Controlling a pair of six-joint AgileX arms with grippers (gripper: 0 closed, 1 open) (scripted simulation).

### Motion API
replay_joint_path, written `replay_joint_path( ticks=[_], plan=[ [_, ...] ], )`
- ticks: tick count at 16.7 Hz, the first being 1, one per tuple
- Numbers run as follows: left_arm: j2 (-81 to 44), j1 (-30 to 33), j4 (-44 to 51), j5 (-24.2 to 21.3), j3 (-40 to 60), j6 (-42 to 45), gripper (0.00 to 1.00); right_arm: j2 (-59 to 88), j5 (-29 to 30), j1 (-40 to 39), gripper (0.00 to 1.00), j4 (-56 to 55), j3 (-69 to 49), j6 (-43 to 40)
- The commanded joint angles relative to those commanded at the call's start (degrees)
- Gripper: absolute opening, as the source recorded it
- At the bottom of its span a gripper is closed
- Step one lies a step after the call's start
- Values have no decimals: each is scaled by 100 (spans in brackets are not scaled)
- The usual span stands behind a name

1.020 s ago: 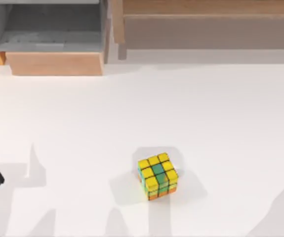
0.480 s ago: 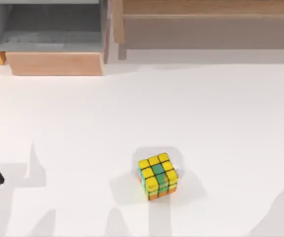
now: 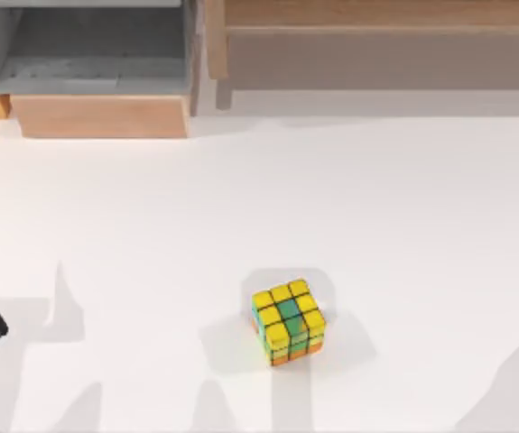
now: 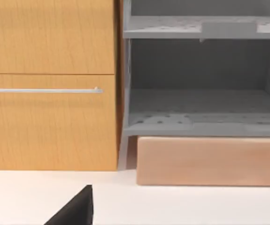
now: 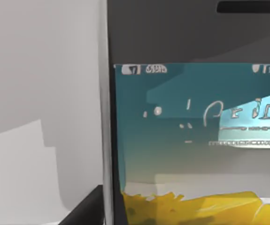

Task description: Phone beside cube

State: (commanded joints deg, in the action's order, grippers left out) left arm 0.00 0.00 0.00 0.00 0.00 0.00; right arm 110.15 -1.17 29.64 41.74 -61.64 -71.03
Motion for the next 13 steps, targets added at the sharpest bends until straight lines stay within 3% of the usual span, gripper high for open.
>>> replay_joint_path(
  ticks=[13],
  plan=[
    [0,0,0,0,0,0,100,-339,-15,-12,0,519,-233,39]
  ],
)
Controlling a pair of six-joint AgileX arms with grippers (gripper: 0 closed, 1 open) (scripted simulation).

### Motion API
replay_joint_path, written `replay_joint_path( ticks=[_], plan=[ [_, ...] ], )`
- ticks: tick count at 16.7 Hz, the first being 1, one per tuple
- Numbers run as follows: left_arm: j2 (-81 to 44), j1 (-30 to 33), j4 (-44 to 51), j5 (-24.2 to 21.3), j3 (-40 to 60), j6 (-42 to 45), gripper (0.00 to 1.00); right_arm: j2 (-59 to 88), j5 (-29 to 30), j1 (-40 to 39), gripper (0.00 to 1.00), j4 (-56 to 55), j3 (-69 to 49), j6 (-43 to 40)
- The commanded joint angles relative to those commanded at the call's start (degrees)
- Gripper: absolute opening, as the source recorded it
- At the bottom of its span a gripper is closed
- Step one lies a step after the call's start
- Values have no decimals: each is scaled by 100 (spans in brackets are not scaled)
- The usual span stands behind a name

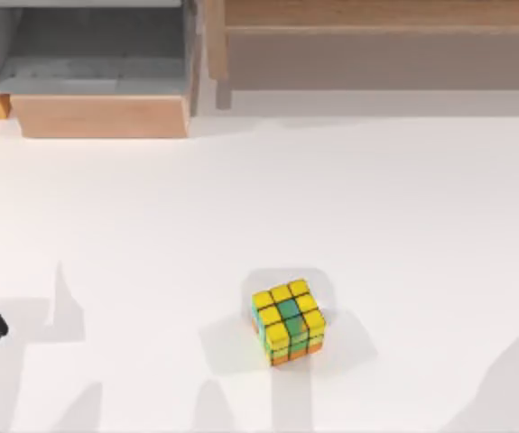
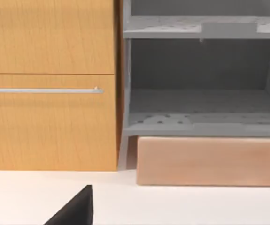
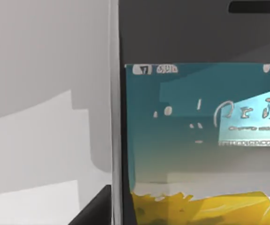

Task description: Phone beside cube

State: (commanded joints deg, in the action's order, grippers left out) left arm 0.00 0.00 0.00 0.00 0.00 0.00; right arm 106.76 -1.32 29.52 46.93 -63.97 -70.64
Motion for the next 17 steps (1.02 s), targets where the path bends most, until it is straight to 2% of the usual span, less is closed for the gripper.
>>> replay_joint_path(
  ticks=[6,9,13,17],
  plan=[
    [0,0,0,0,0,0,100,-71,2,-38,0,54,-74,51],
    [0,0,0,0,0,0,100,-241,0,-377,0,93,-310,442],
    [0,0,0,0,0,0,100,-291,-106,-1239,0,217,-582,1576],
    [0,0,0,0,0,0,100,-171,-361,-2326,0,473,-681,3200]
  ],
)
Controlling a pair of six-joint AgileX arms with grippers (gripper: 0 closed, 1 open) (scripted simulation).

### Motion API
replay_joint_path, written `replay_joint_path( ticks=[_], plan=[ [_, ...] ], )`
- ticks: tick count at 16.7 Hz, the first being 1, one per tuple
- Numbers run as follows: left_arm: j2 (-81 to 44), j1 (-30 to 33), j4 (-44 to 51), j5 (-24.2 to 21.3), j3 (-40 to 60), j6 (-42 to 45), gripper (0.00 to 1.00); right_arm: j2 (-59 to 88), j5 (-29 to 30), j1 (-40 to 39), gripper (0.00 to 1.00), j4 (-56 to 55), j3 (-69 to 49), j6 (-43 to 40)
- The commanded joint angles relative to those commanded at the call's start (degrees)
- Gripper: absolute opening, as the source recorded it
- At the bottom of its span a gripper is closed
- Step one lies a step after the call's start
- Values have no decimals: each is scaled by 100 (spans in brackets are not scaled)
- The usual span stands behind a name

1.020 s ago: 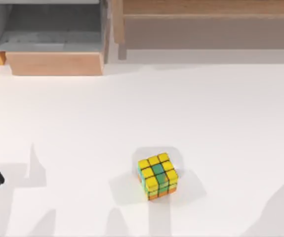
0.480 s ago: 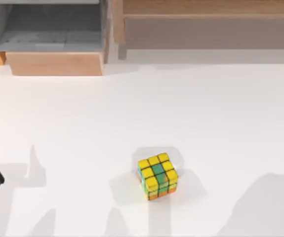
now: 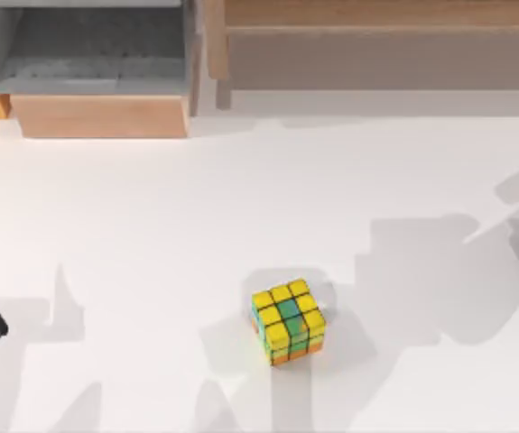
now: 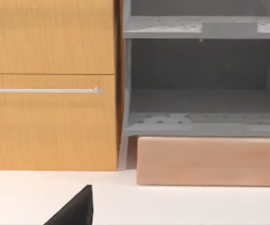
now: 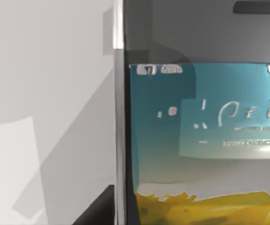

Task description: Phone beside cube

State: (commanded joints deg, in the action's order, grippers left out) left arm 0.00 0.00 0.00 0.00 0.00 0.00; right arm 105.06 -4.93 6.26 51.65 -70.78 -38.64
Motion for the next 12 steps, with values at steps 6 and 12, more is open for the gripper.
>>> replay_joint_path(
  ticks=[6,12],
  plan=[
    [0,0,0,0,0,0,100,207,-356,-1602,0,589,121,2851],
    [0,0,0,0,0,0,100,38,-125,-2879,0,946,186,5440]
  ],
)
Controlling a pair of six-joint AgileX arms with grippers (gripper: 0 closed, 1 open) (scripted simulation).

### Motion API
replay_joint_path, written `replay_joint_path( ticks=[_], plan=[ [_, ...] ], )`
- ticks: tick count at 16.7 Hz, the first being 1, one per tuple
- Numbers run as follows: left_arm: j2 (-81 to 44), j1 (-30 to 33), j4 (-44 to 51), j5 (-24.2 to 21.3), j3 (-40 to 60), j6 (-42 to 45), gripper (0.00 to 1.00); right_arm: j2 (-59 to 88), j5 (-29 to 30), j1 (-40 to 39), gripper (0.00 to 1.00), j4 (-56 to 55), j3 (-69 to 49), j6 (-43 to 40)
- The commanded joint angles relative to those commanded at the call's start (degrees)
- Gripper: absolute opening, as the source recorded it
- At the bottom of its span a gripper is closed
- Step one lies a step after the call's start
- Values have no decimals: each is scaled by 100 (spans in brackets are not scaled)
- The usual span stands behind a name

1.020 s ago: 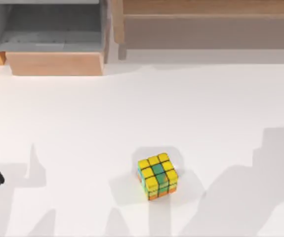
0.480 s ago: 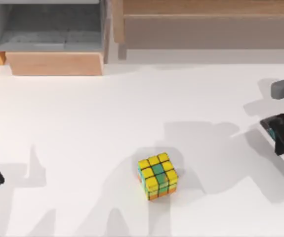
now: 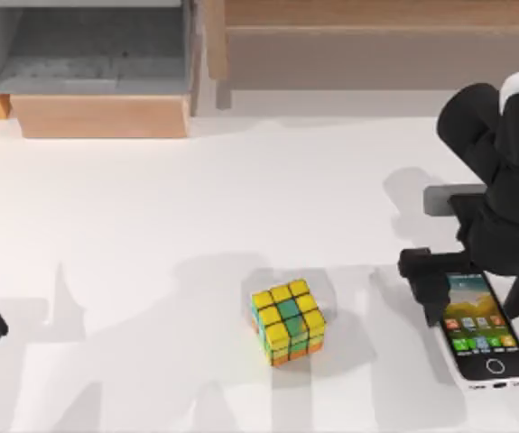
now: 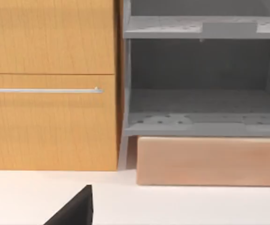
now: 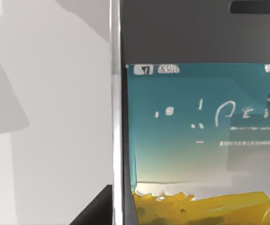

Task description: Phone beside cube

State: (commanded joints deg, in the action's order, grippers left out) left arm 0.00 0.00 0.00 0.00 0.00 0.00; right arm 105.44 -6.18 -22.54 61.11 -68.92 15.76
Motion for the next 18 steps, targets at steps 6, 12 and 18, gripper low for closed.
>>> replay_joint_path(
  ticks=[6,12,18],
  plan=[
    [0,0,0,0,0,0,100,-451,610,-764,0,-147,-161,1443],
    [0,0,0,0,0,0,100,-512,697,-838,0,-183,-193,1587],
    [0,0,0,0,0,0,100,-504,811,-679,0,-376,-142,1733]
  ],
)
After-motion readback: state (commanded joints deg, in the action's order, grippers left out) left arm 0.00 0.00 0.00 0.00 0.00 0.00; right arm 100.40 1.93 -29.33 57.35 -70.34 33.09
